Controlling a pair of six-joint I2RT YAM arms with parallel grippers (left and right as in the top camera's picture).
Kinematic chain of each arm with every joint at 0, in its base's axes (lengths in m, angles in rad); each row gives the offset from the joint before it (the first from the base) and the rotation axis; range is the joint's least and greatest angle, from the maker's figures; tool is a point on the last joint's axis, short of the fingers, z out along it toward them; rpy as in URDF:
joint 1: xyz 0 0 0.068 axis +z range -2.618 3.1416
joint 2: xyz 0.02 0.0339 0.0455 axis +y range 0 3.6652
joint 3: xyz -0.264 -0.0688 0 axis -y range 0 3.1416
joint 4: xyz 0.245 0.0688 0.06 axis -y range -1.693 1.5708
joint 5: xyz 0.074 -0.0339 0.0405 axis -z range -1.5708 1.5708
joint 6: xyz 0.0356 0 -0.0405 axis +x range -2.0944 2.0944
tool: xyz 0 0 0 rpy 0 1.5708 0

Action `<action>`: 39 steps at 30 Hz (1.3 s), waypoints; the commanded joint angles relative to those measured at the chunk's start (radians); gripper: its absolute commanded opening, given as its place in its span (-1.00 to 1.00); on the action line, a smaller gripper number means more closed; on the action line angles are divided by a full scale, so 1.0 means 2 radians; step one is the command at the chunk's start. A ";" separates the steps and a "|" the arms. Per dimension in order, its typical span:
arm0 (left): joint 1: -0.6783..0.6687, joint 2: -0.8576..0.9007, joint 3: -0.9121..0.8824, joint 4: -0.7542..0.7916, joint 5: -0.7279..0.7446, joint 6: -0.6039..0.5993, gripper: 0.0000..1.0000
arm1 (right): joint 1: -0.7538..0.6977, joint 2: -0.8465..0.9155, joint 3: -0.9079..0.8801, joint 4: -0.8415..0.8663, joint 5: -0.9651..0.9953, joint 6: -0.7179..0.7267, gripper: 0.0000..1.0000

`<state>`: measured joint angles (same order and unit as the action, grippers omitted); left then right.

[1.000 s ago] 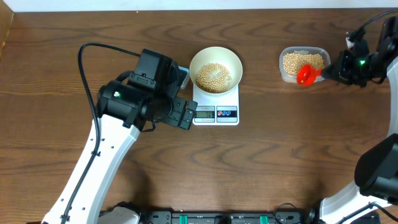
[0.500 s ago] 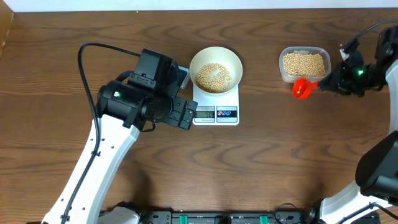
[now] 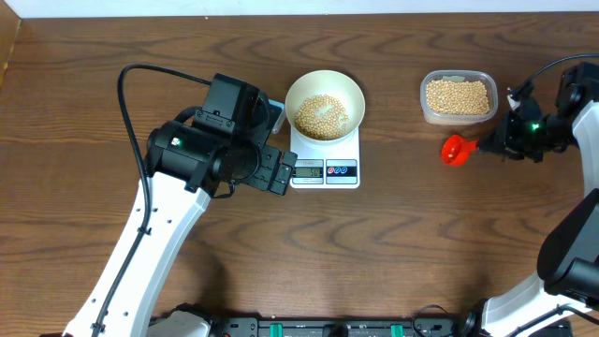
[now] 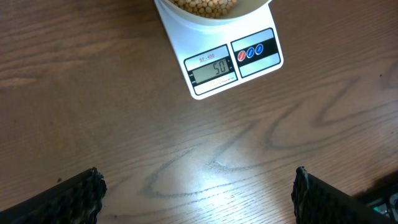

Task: Scoop item into bowl and weigh 50g on scale
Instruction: 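Lower the red scoop with the right gripper beside the soybean tub, then set the red scoop on the table and open the right gripper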

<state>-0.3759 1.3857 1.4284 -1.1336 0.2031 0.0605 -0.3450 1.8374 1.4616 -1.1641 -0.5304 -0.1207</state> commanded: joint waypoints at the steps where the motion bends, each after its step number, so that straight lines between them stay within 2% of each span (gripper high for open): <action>1: 0.000 -0.004 -0.005 -0.002 -0.005 0.007 0.96 | -0.004 -0.001 -0.002 0.003 0.015 -0.002 -0.74; 3: 0.000 -0.004 -0.005 -0.002 -0.005 0.007 0.96 | -0.004 -0.001 -0.002 0.003 0.024 0.001 -0.62; 8: 0.000 -0.004 -0.005 -0.002 -0.005 0.007 0.96 | -0.004 -0.001 -0.007 0.007 0.031 0.002 -0.49; 13: 0.000 -0.004 -0.005 -0.002 -0.005 0.007 0.96 | -0.004 -0.001 -0.013 0.010 0.031 0.002 -0.24; 14: 0.000 -0.004 -0.005 -0.002 -0.005 0.007 0.95 | -0.004 -0.001 -0.013 0.010 0.031 0.002 -0.02; 18: 0.000 -0.004 -0.005 -0.002 -0.005 0.007 0.96 | -0.007 -0.001 -0.013 0.010 0.046 0.002 0.45; 24: 0.000 -0.004 -0.005 -0.002 -0.005 0.007 0.95 | -0.021 -0.001 -0.013 0.009 0.060 0.010 0.94; 26: 0.000 -0.004 -0.005 -0.002 -0.005 0.007 0.96 | -0.022 -0.001 -0.013 0.006 0.076 0.010 0.99; 39: 0.000 -0.004 -0.005 -0.002 -0.005 0.007 0.96 | -0.018 -0.001 -0.013 -0.023 0.220 0.027 0.99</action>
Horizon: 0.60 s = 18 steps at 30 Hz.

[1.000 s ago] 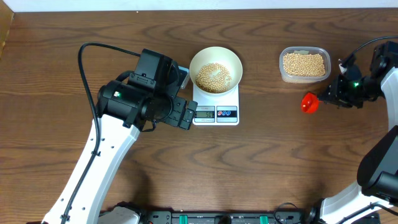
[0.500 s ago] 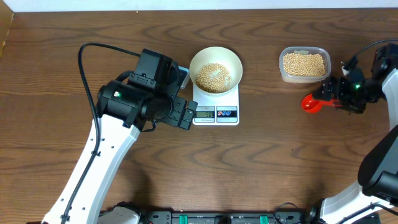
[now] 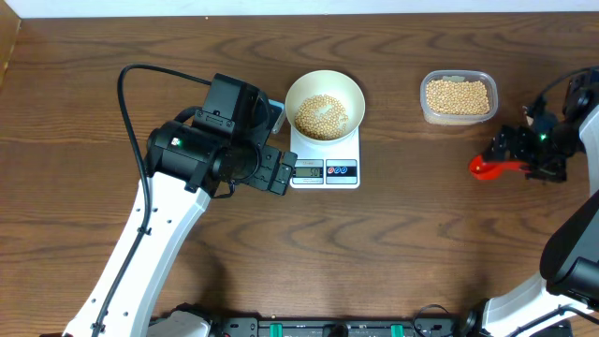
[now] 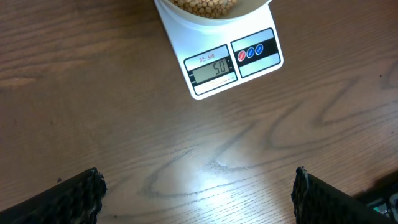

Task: Scoop item into bowl and weigh 50g on scale
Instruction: 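Set the red scoop on the table and open the right gripper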

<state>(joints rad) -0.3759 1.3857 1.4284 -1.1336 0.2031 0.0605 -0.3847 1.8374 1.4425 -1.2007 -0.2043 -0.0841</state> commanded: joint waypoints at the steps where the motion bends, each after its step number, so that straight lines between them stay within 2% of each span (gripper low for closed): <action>1: 0.000 -0.004 -0.005 -0.002 -0.005 0.007 0.96 | 0.002 -0.001 -0.003 -0.007 0.064 0.008 0.99; 7: 0.000 -0.004 -0.005 -0.002 -0.005 0.007 0.96 | 0.002 -0.001 -0.003 -0.007 0.070 0.008 0.99; 13: 0.000 -0.004 -0.005 -0.002 -0.005 0.007 0.96 | 0.002 -0.001 -0.001 0.022 -0.097 -0.030 0.98; 18: 0.000 -0.004 -0.005 -0.002 -0.005 0.007 0.96 | 0.002 -0.001 0.016 0.028 -0.152 -0.030 0.99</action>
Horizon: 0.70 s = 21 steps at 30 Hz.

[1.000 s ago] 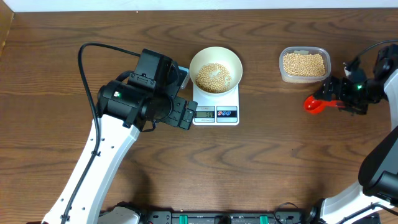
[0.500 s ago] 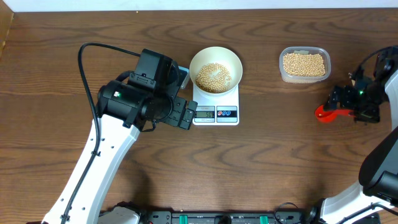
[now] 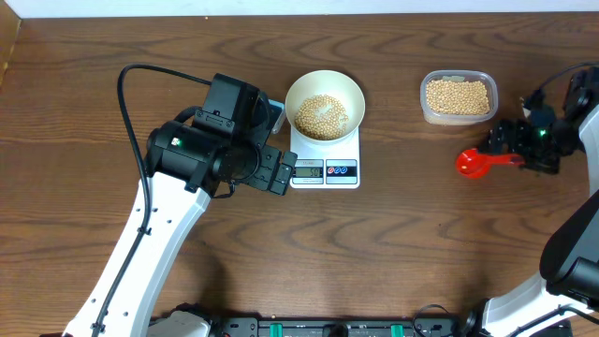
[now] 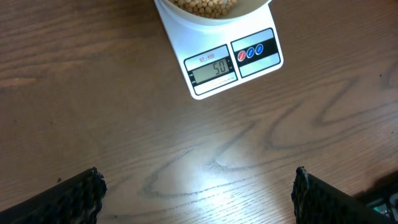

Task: Scoop item into bowl and weigh 50g on scale
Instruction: 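Set the red scoop on the table and open the right gripper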

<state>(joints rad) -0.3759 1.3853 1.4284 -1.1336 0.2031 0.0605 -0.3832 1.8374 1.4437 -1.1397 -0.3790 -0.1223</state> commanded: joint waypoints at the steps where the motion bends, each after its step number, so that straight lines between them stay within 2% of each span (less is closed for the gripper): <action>1: 0.000 -0.003 -0.005 -0.002 -0.005 0.007 0.96 | 0.002 -0.001 0.024 -0.009 -0.064 -0.011 0.99; 5: 0.000 -0.003 -0.005 -0.002 -0.005 0.007 0.96 | 0.002 -0.001 0.073 -0.045 -0.075 -0.030 0.98; 9: 0.000 -0.003 -0.005 -0.002 -0.005 0.007 0.96 | 0.002 -0.001 0.123 -0.077 -0.008 -0.028 0.99; 13: 0.000 -0.003 -0.005 -0.002 -0.005 0.007 0.95 | 0.001 -0.001 0.135 -0.088 0.043 -0.018 0.99; 21: 0.000 -0.003 -0.005 -0.002 -0.005 0.007 0.96 | -0.004 -0.002 0.192 -0.119 0.005 -0.035 0.99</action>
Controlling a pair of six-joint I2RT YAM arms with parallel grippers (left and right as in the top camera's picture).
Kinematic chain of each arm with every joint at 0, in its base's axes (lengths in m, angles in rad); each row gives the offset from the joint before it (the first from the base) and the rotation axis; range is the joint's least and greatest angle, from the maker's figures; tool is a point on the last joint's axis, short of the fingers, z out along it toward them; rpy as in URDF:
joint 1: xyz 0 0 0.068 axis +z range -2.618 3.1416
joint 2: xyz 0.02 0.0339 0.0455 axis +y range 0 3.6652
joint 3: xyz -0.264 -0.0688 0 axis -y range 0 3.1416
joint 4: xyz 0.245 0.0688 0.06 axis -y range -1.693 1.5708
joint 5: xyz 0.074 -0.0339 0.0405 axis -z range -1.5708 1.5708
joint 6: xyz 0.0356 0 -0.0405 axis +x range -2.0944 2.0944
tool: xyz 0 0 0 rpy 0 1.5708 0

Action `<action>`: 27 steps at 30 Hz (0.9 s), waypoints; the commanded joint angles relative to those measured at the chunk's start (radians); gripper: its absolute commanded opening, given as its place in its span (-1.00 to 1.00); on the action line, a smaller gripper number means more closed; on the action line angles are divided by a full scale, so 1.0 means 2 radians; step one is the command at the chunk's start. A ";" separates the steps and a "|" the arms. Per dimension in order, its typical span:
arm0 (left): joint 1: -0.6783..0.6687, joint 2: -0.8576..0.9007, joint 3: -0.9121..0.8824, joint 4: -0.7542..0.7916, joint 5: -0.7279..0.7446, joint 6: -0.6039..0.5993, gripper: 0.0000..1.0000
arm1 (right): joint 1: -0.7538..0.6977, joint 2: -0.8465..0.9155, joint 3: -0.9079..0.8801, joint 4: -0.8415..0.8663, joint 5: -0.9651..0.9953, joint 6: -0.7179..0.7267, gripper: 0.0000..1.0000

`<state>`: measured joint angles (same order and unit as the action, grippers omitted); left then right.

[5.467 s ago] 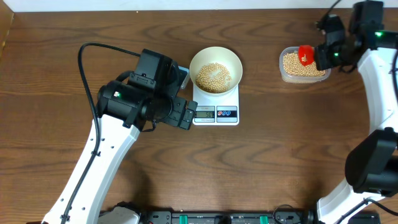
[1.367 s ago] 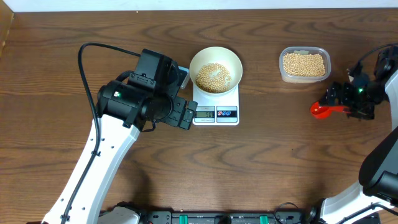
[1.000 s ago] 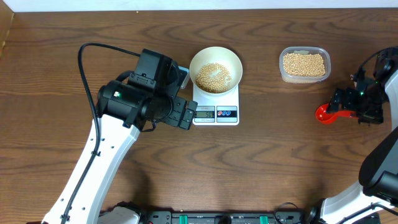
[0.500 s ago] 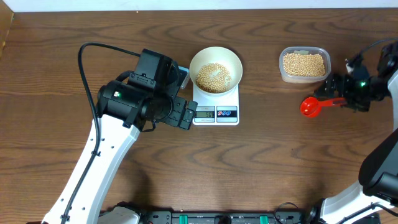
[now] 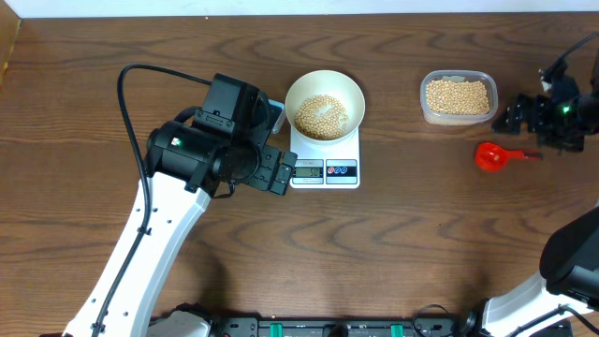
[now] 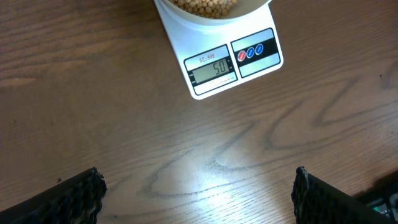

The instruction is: Scoop item into bowl and weigh 50g on scale

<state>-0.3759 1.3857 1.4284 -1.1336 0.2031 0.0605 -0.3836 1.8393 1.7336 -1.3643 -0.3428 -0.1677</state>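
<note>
A cream bowl [image 5: 292, 94] of yellow beans [image 5: 322, 114] stands on the white scale [image 5: 326, 171]. In the left wrist view the scale's display [image 6: 213, 69] reads 50. My left gripper [image 6: 198, 198] hangs open over bare table just in front of the scale, nothing between its fingers [image 6: 81, 194]. The red scoop [image 5: 489, 155] lies on the table at the far right, handle pointing right. My right gripper [image 5: 513, 116] hovers just behind it, apart from it, and looks open.
A clear plastic tub [image 5: 457, 97] of the same beans sits at the back right, left of my right gripper. My left arm [image 5: 201, 150] covers the table left of the scale. A black cable [image 5: 140, 70] loops behind it.
The red scoop lay a little further left with my right gripper at its handle. Now it rests on the table, and the gripper stands behind it, free of it. The left arm is unmoved.
My right gripper held the red scoop in front of the bean tub, then further right, then low near the table. Now the scoop lies let go on the table. The scale read 50 throughout, and my left gripper stayed open in place.
</note>
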 commanded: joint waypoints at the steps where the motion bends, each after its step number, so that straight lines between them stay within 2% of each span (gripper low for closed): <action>1: 0.000 -0.004 -0.005 -0.002 -0.005 0.007 0.96 | -0.005 -0.002 0.059 -0.011 -0.014 -0.013 0.99; 9: 0.000 -0.004 -0.005 -0.002 -0.005 0.007 0.96 | -0.006 -0.007 0.152 -0.042 -0.063 -0.009 0.99; 16: 0.000 -0.004 -0.005 -0.002 -0.005 0.007 0.96 | -0.006 -0.044 0.243 -0.043 -0.060 0.055 0.98; 27: 0.000 -0.004 -0.005 -0.002 -0.005 0.007 0.96 | -0.004 -0.122 0.255 -0.061 -0.060 0.069 0.98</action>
<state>-0.3759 1.3857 1.4281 -1.1336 0.2031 0.0605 -0.3897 1.6096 2.2322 -1.4708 -0.4526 -0.0513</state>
